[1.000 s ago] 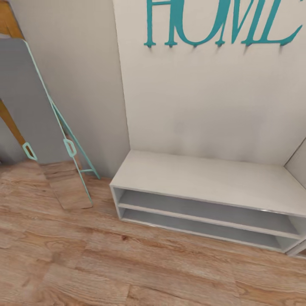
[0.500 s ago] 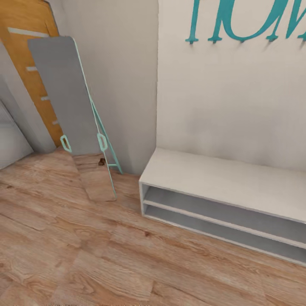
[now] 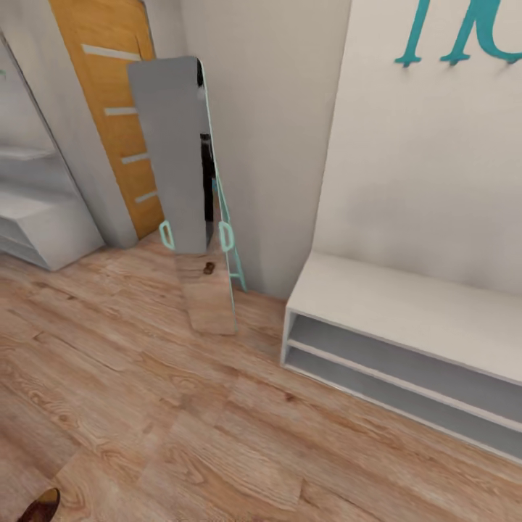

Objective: Pick up the two gym shoes and the two sandals from the corridor floor and place them onto the hallstand (shoe rack) in the corridor, making sure they are on the rack and not on the floor. Arrange them so the two gym shoes are next to each other and the two sandals are next to each other.

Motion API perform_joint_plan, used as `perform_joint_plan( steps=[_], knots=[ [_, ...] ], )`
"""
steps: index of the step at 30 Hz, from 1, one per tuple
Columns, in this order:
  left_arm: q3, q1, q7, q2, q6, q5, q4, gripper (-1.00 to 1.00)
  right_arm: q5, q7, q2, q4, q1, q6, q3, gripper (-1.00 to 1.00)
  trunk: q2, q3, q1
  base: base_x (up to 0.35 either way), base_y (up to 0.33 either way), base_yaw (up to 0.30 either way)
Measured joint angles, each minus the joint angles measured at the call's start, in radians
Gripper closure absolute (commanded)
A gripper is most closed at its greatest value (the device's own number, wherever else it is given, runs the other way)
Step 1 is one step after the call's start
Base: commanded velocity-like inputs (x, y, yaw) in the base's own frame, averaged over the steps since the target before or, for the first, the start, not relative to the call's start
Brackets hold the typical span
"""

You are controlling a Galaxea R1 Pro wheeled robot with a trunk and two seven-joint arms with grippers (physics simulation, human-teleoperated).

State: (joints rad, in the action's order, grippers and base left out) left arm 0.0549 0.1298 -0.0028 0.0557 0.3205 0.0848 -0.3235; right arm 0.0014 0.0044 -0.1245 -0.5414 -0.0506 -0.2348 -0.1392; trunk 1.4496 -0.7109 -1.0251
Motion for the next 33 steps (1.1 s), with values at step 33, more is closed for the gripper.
perform_joint_plan(
  steps=[33],
  knots=[
    [-0.005, 0.0, -0.001, -0.002, 0.0, -0.008, 0.0, -1.0, 0.0, 0.001, 0.0, -0.001, 0.0, 0.0, 0.0, -1.0, 0.0, -0.031, 0.0, 0.0, 0.112, 0.231]
  ],
)
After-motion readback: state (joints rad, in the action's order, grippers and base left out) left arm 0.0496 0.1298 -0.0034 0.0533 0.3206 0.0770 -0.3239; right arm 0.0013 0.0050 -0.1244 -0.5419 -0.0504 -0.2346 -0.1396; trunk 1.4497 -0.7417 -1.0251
